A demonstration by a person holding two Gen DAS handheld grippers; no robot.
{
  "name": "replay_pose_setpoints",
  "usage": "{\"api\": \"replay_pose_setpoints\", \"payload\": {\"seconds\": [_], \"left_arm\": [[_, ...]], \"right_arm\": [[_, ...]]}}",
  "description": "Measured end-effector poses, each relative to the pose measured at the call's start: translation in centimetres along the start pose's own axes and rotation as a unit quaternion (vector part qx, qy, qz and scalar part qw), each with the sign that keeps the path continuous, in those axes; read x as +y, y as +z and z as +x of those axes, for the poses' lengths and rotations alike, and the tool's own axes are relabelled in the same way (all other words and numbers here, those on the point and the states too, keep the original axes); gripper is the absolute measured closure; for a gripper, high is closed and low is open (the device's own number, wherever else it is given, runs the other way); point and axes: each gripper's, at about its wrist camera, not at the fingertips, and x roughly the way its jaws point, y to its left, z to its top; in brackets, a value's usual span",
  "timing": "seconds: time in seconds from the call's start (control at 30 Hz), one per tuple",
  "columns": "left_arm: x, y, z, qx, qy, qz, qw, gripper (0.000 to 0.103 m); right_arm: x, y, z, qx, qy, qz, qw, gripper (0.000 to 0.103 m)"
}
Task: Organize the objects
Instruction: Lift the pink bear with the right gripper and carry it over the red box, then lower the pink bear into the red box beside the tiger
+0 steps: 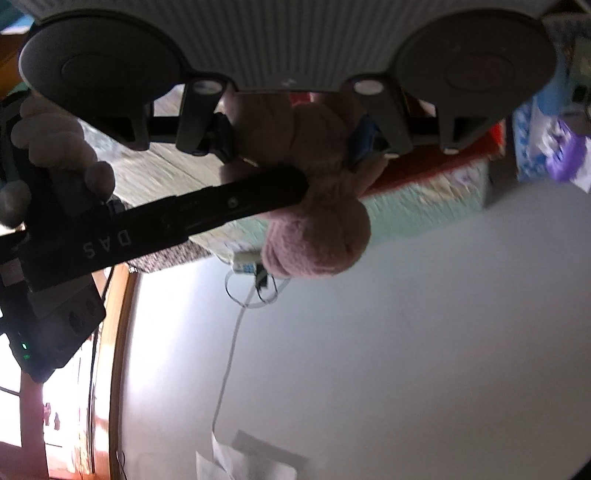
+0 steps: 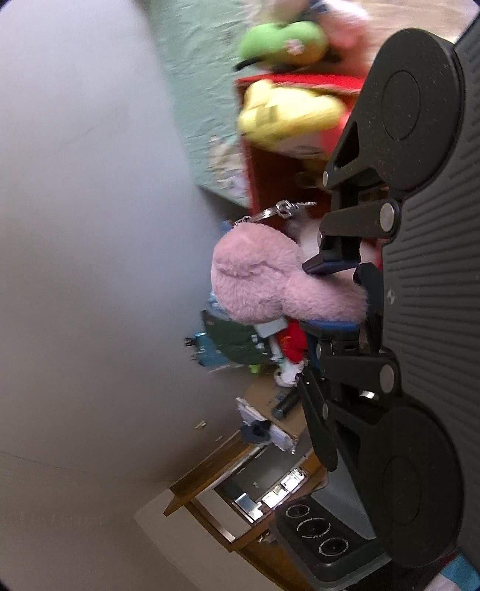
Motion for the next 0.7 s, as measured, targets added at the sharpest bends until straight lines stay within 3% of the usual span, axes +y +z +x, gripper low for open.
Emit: {"api": "replay_pose_setpoints", "payload": {"seconds": [0.17, 0.3, 0.7], "left_arm": [[3.8, 1.2, 1.6, -0.020, -0.010, -0.023, 0.9995, 0.045], [6.0, 1.0, 4.3, -0.012, -0.013, -0.044, 0.9989, 0.045], [10.4, -3.5, 10.6, 0.080, -0.015, -0.086, 0.9929, 0.045]], "right_arm": [[0.7, 2.0, 2.9, -0.016, -0.032, -0.036, 0.999, 0.076], [-0.1, 2.7, 5.6, -0.005, -0.060, -0.044, 0.997, 0.076], [-3.5, 0.5, 12.6, 0.077, -0.105, -0.010, 0.991, 0.078]]}}
